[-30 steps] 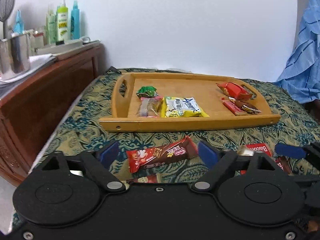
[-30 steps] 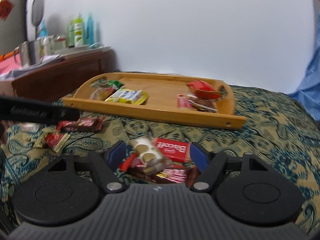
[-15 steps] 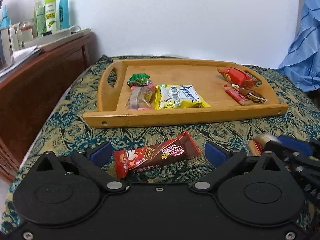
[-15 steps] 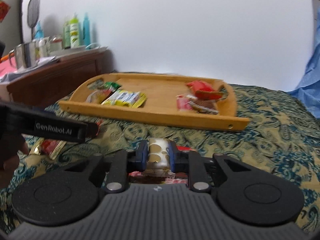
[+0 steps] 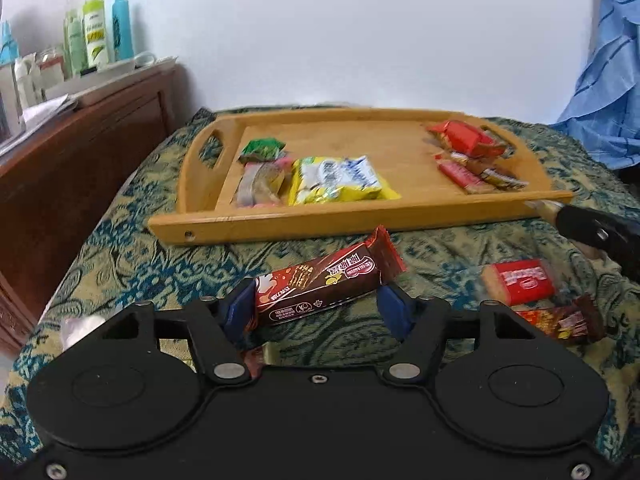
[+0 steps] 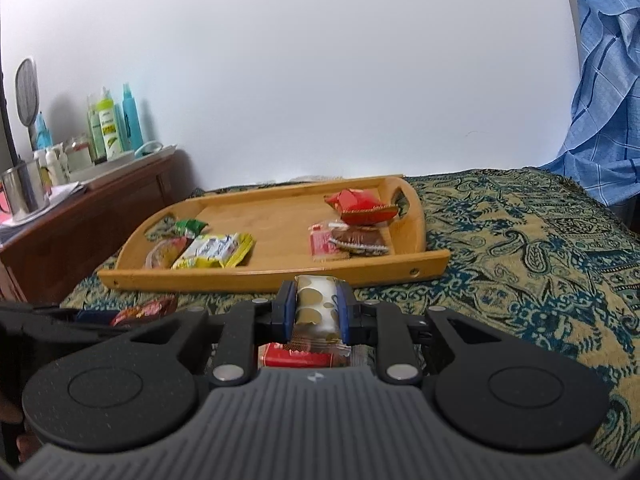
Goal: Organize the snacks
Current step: 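Carry the wafer bar with the left tool while the right tool carries the cookie pack to the tray, then open the left tool on the tray while the right tool releases the cookie pack, then withdraw both open tools back over the remaining snacks on the bedspread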
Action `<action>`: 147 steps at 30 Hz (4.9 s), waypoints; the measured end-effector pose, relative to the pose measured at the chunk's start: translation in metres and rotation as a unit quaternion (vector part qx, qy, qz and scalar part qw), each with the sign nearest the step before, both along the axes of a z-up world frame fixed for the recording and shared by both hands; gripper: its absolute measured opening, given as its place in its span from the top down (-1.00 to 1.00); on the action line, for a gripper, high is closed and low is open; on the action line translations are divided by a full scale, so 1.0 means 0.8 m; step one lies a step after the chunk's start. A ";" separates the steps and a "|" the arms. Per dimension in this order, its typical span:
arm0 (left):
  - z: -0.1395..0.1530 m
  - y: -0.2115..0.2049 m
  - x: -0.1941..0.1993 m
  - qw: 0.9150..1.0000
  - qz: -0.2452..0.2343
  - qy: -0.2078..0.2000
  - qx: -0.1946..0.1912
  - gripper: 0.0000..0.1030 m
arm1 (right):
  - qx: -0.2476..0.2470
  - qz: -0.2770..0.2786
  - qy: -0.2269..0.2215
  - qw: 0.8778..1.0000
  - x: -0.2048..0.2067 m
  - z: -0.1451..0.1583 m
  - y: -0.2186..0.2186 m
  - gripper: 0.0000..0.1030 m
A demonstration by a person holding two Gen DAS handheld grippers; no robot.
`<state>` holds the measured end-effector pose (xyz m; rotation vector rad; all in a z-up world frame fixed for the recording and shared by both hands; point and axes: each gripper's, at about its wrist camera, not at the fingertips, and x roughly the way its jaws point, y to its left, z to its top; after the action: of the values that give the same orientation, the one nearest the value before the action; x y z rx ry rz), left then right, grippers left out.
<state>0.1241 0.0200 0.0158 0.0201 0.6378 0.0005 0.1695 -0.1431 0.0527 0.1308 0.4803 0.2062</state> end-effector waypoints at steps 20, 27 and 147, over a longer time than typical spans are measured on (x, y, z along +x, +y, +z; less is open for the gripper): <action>0.098 0.029 0.119 0.998 0.025 -0.046 -0.044 -0.24 | 0.031 0.043 0.002 0.999 0.124 0.031 0.015 0.51; 0.068 0.009 0.205 1.000 0.020 0.001 -0.011 -0.24 | -0.003 0.054 0.021 0.998 0.165 0.006 0.036 0.51; 0.015 0.067 -0.065 0.998 0.050 -0.020 -0.038 -0.97 | -0.032 0.019 0.042 0.998 -0.038 -0.026 0.010 -1.00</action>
<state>0.0722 0.0737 0.0279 -0.0857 0.5976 0.0739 0.1388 -0.1348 0.0319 0.0680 0.5731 0.2222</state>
